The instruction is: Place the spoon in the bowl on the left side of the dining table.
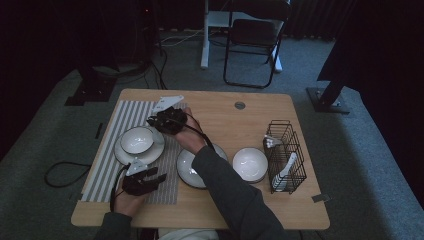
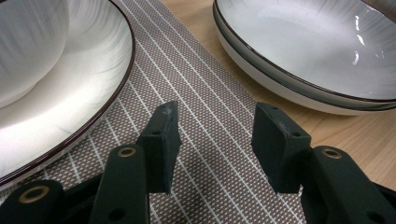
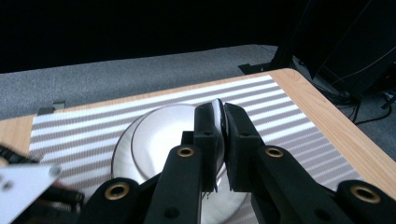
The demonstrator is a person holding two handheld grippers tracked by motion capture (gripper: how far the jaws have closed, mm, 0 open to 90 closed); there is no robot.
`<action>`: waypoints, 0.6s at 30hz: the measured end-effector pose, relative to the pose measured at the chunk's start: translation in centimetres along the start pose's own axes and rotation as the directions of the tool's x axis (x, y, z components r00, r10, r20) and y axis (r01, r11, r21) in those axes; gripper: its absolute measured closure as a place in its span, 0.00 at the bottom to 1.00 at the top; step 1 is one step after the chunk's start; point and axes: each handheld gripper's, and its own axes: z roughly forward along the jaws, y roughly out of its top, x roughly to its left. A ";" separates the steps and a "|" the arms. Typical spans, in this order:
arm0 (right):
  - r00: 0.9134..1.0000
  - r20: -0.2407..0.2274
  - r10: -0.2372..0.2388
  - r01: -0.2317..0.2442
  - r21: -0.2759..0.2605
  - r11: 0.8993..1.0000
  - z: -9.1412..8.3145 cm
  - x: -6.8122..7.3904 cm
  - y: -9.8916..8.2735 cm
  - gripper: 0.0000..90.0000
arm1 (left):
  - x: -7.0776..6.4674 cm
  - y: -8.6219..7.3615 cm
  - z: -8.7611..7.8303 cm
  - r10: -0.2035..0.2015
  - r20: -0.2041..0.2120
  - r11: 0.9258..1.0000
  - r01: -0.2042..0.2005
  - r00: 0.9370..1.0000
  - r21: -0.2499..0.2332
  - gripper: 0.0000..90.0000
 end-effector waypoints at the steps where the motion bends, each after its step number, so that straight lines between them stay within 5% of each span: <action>1: 1.000 0.003 -0.003 0.003 0.000 1.000 0.3 0.1 0.2 0.94 | 0.0 0.0 0.0 0.000 0.000 1.000 0.000 1.000 0.000 0.58; 18: 1.000 0.001 0.024 -0.024 0.018 1.000 3.7 0.3 1.3 0.94 | 0.2 0.0 -0.1 -0.002 -0.001 1.000 0.002 1.000 0.000 0.58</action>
